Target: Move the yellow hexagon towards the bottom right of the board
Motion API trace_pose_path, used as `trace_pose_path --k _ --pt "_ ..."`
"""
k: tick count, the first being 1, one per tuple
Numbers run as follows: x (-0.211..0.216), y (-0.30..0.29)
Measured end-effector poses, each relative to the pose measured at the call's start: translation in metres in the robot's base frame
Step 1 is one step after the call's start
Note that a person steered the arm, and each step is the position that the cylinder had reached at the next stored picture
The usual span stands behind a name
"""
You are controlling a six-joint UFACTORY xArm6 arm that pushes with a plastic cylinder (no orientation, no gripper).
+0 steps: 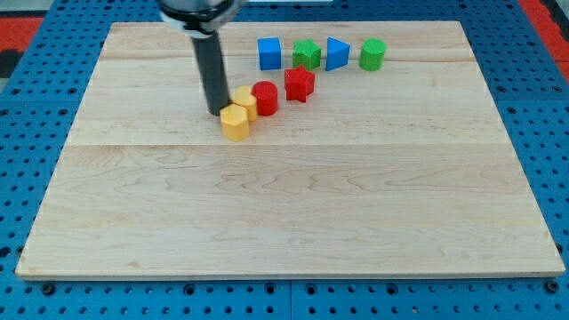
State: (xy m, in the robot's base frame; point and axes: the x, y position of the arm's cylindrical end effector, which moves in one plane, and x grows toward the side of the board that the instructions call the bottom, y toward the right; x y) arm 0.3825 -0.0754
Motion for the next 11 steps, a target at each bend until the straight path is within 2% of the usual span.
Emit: trace_pose_path --k 1,2,3,4,5,7,8,11 --pt "0.021 0.020" --pt "0.039 0.010" --pt "0.039 -0.044" --pt "0.047 -0.021" --pt "0.050 0.030" --pt "0.096 0.050" --pt "0.110 0.087" --pt "0.114 0.199"
